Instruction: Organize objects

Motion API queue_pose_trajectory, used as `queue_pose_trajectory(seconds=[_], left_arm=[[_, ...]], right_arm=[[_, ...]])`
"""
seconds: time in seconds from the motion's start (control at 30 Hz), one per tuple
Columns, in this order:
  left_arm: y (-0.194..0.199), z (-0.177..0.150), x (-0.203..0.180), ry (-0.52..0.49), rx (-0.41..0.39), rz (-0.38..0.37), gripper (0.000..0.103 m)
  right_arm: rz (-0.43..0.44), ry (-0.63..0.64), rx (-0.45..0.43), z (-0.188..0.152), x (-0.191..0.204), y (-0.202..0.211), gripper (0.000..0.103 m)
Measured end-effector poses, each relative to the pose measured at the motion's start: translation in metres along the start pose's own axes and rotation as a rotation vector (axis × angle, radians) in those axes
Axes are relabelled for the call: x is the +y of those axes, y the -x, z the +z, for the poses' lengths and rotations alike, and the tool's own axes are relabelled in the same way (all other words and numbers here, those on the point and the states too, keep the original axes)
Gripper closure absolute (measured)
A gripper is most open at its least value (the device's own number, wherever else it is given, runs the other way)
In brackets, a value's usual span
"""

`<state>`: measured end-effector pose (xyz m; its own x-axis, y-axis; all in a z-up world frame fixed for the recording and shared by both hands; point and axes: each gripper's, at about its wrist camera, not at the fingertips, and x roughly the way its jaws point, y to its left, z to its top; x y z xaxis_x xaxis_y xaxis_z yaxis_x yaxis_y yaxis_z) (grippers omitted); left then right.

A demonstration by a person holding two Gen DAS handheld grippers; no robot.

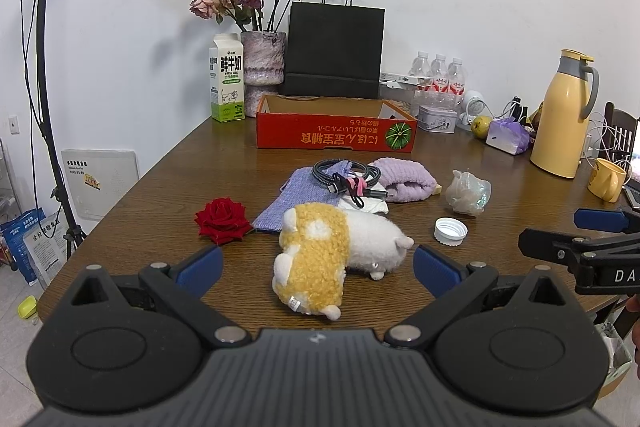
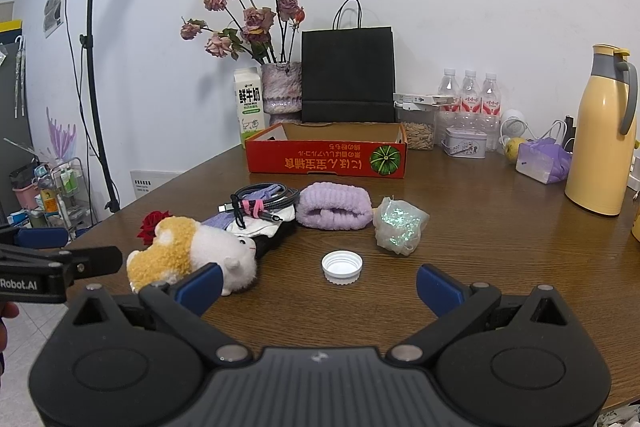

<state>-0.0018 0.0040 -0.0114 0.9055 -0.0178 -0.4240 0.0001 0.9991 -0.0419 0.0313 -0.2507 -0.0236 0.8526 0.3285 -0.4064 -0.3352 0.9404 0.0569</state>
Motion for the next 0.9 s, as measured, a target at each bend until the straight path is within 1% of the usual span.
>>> queue_pose_trajectory(seconds=[0.47, 0.7, 0.9], left_arm=[[-0.008, 0.002, 0.004, 0.008, 0.007, 0.008, 0.0], [-0.021, 0.001, 0.003, -0.009, 0.029, -0.003, 0.0], [-0.034, 0.0, 0.005, -0.008, 0.051, 0.008, 0.0]], right_arm=[[0.002, -0.001, 0.014, -0.006, -0.003, -0.004, 0.0], [-0.002, 0.001, 0.026, -0.009, -0.004, -0.017, 0.0], [0.002, -0.007, 0.046, -0.012, -0.009, -0.03, 0.0]])
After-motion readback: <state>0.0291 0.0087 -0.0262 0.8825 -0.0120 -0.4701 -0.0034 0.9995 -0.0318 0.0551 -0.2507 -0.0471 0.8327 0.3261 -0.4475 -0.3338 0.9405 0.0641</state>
